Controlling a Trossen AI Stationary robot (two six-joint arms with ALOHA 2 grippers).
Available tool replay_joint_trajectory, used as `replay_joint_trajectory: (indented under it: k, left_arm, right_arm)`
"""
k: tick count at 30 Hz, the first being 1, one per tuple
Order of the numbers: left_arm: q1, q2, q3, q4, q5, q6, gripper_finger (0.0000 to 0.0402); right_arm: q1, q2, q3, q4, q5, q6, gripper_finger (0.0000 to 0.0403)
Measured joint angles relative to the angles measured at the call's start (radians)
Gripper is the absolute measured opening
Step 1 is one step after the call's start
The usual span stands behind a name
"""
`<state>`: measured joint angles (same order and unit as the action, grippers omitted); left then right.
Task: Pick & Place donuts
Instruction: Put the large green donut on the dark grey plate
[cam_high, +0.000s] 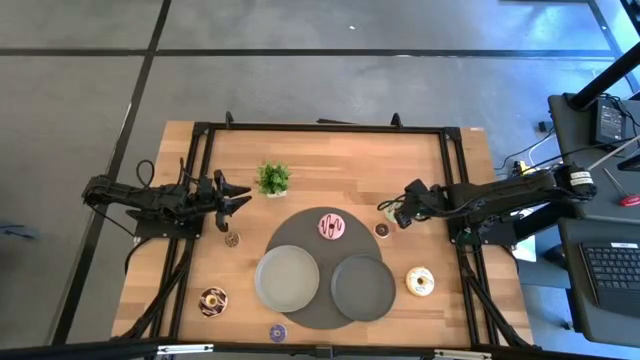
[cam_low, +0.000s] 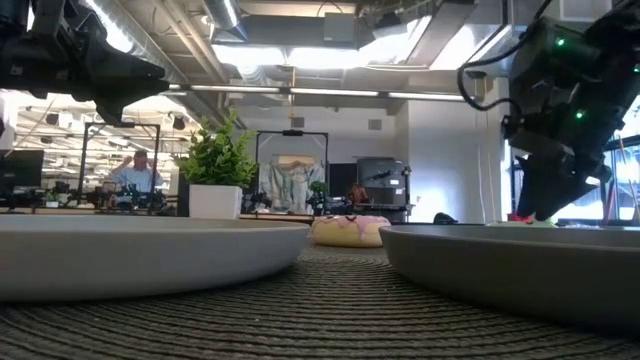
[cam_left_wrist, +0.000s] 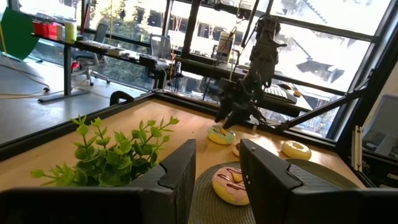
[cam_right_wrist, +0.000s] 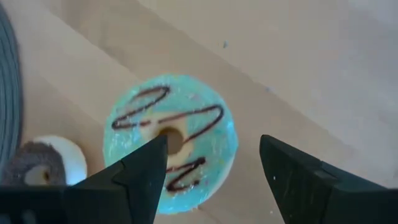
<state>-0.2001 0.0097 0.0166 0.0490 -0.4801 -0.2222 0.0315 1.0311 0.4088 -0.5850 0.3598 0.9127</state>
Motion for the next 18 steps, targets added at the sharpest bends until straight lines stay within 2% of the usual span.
replay_joint_trajectory:
  k: [12,18]
  left_arm:
    - [0.000,0.000,0.000,0.000,-0.001,0.010,0.0120]
    - [0.000,0.000,0.000,0.000,-0.001,0.010,0.0120]
  right_arm:
    - [0.000,0.090,0.000,0.084,-0.012,0.025,0.0251]
    - [-0.003,0.091,0.000,0.087,-0.009,0.021,0.0208]
